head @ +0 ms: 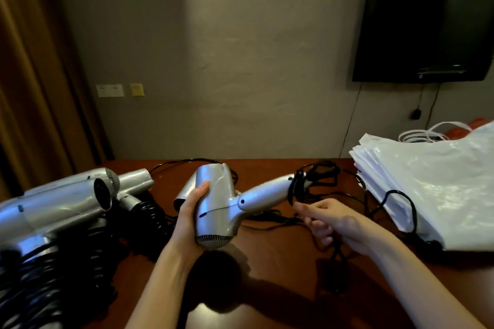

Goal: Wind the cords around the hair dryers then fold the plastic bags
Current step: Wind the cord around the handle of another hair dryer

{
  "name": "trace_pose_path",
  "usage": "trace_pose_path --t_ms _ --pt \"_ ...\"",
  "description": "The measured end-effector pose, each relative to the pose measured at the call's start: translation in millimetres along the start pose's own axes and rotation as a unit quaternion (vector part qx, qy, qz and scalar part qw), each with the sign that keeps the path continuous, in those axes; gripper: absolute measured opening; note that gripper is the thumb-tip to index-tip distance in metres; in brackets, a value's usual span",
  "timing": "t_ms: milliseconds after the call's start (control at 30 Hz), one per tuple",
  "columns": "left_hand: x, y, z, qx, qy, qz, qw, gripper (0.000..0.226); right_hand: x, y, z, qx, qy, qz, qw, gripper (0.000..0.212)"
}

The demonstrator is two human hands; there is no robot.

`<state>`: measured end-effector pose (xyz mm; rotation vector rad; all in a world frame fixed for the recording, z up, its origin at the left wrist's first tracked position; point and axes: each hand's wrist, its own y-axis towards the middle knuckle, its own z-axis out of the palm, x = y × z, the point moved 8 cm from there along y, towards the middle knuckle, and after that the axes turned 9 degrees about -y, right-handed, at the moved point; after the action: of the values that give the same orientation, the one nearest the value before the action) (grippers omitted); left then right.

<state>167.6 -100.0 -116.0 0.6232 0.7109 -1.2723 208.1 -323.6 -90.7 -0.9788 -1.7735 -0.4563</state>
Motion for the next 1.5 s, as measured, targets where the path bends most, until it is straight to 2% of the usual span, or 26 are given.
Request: trace_pose_path --t_ms 67,133,233,300,433,600,700,767,833,867,933,1000,1233,1400,1500 --pt "3 1 -4 -0.001 0.037 -0.021 0.999 0.034 0 -5 -9 -0.013 0.015 -0.028 0.999 0.030" --pt "7 -2 -4 0.009 0.080 -0.053 0.995 0.048 0 -8 -19 -0.030 0.001 -0.058 0.998 0.029" --pt "6 -7 -3 0.023 0.127 -0.056 0.990 0.033 5 -10 -16 0.000 -0.060 -0.081 0.995 0.024" --pt "2 -8 5 0.038 0.150 -0.037 0.987 0.037 7 -10 -20 -0.001 -0.073 -0.070 0.995 0.025" --pt "-9 -6 6 0.026 0.189 0.030 0.981 0.076 7 -13 -35 -0.010 -0.052 -0.058 0.997 0.020" --pt "-16 -8 9 0.032 0.219 0.086 0.971 0.073 18 -20 -44 -0.021 -0.116 -0.080 0.990 0.029" --pt "-21 -10 13 0.024 0.252 0.112 0.961 0.065 29 -24 -45 -0.037 -0.251 -0.091 0.963 0.022" --pt "-23 -10 15 0.017 0.286 0.135 0.949 0.064 35 -22 -36 -0.069 -0.384 -0.109 0.914 0.022" --pt "-25 -11 15 0.002 0.294 0.158 0.942 0.064 44 -20 -19 -0.106 -0.436 -0.136 0.883 0.021" --pt "-29 -11 13 -0.010 0.287 0.173 0.942 0.063 46 -19 -13 -0.120 -0.415 -0.148 0.890 0.021" --pt "-36 -12 6 -0.041 0.260 0.195 0.945 0.061 49 -20 -12 -0.144 -0.298 -0.165 0.929 0.021" --pt "-42 -13 -2 -0.069 0.234 0.207 0.948 0.058 52 -23 -10 -0.147 -0.193 -0.176 0.954 0.027" --pt "-41 -12 -14 -0.133 0.155 0.205 0.957 0.061 48 -14 5 -0.172 -0.123 -0.204 0.956 0.014" --pt "-37 -13 -19 -0.153 0.074 0.190 0.967 0.062 43 -8 23 -0.128 -0.082 -0.223 0.963 0.047" --pt "-35 -11 -21 -0.153 0.057 0.178 0.970 0.072 39 -4 21 -0.106 -0.011 -0.213 0.971 0.047"
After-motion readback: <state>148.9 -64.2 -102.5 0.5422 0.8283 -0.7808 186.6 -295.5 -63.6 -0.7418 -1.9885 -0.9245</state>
